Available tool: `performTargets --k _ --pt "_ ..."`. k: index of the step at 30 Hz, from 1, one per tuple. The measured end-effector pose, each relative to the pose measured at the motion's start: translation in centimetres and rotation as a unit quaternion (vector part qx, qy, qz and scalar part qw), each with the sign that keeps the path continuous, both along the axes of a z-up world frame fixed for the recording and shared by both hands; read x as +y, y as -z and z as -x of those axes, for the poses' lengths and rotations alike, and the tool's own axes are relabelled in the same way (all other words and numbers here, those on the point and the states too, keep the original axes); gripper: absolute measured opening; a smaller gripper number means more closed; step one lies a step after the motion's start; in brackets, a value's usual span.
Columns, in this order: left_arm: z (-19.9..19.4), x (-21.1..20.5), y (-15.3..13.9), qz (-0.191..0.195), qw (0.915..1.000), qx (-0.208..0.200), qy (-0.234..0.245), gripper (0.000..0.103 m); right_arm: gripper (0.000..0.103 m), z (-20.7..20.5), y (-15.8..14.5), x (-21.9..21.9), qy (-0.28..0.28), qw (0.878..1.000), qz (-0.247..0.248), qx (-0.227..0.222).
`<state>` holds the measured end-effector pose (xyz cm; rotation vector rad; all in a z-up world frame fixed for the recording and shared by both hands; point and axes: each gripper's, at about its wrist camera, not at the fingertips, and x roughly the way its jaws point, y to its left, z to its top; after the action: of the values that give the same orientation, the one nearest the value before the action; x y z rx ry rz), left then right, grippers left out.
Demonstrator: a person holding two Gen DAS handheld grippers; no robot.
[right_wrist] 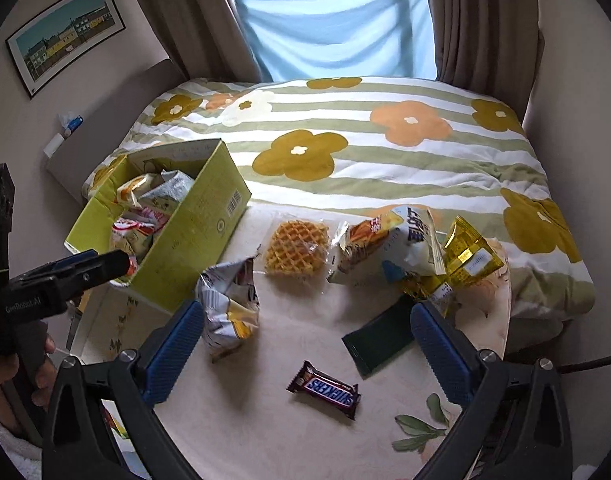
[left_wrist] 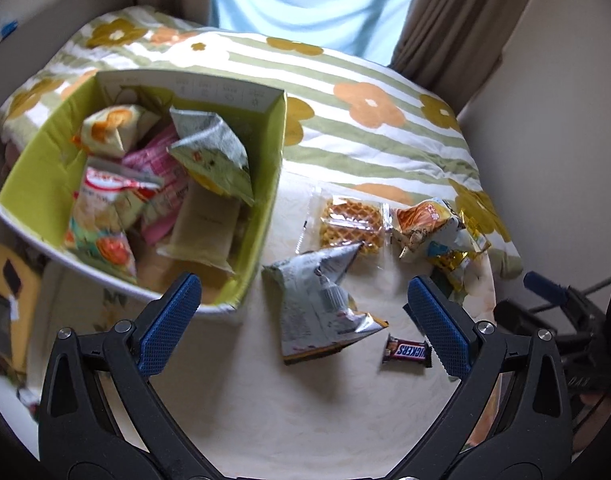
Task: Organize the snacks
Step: 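Move both tools back toward the snacks left on the bed, then grasp the grey barcode bag with the left tool while the right tool grasps the Snickers bar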
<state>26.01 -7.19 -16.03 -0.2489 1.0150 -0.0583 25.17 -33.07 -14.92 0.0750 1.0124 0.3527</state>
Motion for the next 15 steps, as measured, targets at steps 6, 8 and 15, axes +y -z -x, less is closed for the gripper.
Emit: performTargets --k 6,8,15 --pt "1.5 -1.9 3.1 0.024 0.9987 0.016 -0.042 0.103 0.103 0.7 3.3 -1.1 -0.039 0.999 0.006 0.017" --pt "1.6 -2.3 4.3 0.029 0.9979 0.021 -0.054 0.103 0.103 1.0 4.2 -1.2 -0.053 0.998 0.011 0.016" --pt "0.3 -3.9 8.1 0.032 0.9954 0.007 -0.091 0.103 0.103 2.1 8.3 0.1 -0.143 0.989 0.039 0.017"
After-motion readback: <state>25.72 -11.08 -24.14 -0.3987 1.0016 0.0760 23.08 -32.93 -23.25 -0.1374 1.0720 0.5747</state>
